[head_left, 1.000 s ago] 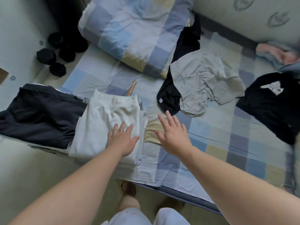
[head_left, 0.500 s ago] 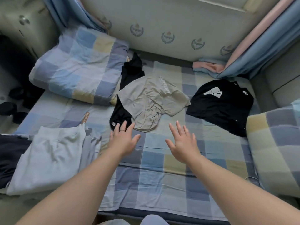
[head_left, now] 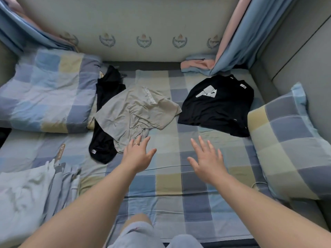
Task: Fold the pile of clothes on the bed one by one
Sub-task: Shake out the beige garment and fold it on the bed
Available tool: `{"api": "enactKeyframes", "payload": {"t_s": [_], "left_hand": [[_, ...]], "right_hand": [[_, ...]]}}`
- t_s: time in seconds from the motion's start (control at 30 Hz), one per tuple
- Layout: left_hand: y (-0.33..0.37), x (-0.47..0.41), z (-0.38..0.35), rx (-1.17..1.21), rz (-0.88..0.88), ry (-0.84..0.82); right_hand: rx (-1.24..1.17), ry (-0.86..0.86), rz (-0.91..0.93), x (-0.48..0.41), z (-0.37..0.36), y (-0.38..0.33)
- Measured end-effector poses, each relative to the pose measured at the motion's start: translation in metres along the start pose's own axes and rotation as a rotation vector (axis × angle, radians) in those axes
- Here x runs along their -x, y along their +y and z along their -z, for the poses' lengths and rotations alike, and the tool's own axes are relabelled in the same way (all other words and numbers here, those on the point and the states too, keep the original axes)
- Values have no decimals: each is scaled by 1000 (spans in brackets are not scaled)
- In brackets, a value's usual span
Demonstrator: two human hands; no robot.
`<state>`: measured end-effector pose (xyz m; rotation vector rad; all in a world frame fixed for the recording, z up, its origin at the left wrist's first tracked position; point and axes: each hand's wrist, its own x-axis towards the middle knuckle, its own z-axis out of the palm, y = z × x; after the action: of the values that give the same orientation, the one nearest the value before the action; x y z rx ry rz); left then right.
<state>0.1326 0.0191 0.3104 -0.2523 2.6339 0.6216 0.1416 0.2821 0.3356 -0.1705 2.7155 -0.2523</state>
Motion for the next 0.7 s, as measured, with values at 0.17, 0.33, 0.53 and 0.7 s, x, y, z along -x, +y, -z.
{"api": "enactKeyframes", "payload": {"t_s": [0.17, 0.33, 0.53, 0.7], "left_hand": [[-21, -56, -11, 42, 47, -5], [-97, -152, -47, 2, 87, -36], [-213, -269, -91, -169, 194, -209], [-281, -371, -100, -267, 124, -182]], "right_hand": [[-20, 17, 24, -58, -19, -11], [-42, 0, 69, -158, -95, -41], [-34, -211, 76, -270, -208, -92], [-26, -276, 138, -361, -285, -140]]}}
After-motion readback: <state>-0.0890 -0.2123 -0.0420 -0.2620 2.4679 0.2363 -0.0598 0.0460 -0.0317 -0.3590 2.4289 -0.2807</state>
